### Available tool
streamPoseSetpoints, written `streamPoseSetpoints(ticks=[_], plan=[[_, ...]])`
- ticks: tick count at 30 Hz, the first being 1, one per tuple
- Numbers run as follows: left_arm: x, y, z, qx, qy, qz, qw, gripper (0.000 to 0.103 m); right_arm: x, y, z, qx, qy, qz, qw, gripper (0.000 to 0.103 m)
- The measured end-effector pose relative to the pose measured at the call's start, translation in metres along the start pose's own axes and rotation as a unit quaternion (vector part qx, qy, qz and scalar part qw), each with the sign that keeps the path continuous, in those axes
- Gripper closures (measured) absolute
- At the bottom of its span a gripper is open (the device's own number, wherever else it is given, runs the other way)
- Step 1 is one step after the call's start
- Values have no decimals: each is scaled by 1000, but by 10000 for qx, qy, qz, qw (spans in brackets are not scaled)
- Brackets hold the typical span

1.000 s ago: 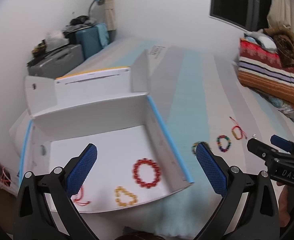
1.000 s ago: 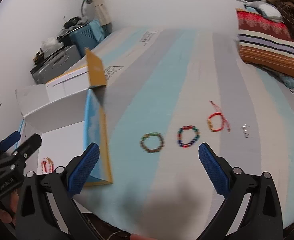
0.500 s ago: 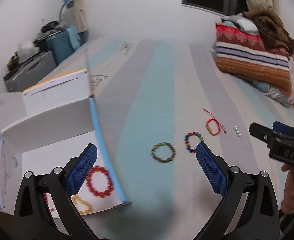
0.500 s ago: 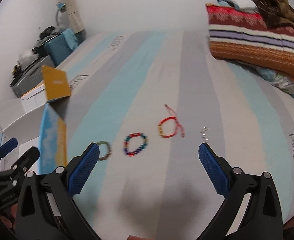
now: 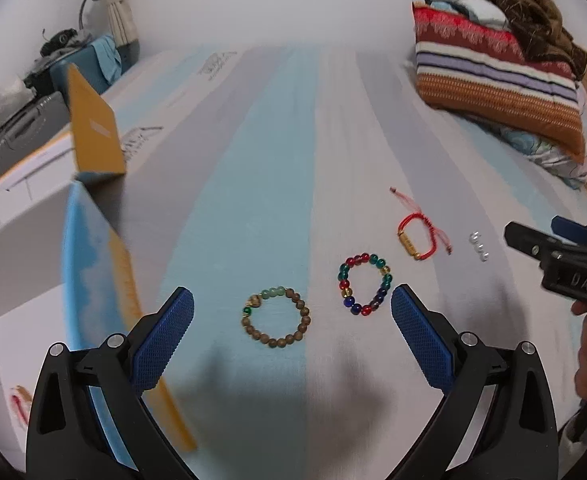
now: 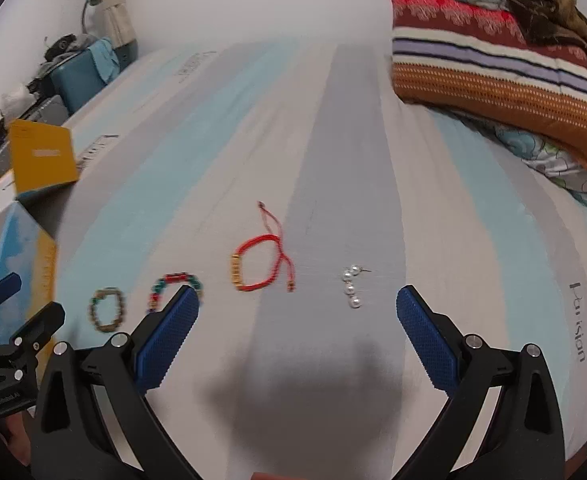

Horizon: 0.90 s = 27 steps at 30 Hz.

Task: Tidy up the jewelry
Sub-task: 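Move both open tools back over the remaining bracelets on the bed, then grasp the wooden-bead bracelet with left tool while right tool grasps pearl earrings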

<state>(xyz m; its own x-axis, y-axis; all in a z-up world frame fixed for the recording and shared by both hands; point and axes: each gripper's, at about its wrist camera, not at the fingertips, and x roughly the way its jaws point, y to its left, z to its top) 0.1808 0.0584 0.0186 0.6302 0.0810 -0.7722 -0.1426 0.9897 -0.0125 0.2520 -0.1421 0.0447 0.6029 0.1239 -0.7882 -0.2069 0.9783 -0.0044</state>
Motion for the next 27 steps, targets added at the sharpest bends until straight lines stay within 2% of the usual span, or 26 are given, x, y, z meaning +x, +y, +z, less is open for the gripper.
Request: streamPoseSetpoints(ticks=[4, 6, 9, 15, 18, 23, 27], plan=[[30, -1, -12, -73, 110, -51, 9999, 6, 31, -12, -2, -12, 97, -201, 9998, 8], [44, -1, -16, -49, 178, -102, 9998, 6, 46, -18, -2, 30, 162, -200, 9997, 8], [65, -2, -21, 9, 258, 8, 9997, 6, 67, -25, -2, 71, 346, -188, 9992, 8], [88, 6, -25, -73, 430, -86, 9990, 6, 97, -43, -6, 259, 564, -172, 9979, 8], [97, 10, -27, -40, 449, -103, 9989, 6, 107, -48, -11, 284, 607, -302, 9973, 11], [103, 16, -29, -123, 444, -115, 9989, 7, 118, -47, -15, 291, 714, -273, 9966, 15], [105, 14, -30, -65, 456, 7, 9989, 14, 126, -44, -16, 233, 786, -278, 9962, 25]])
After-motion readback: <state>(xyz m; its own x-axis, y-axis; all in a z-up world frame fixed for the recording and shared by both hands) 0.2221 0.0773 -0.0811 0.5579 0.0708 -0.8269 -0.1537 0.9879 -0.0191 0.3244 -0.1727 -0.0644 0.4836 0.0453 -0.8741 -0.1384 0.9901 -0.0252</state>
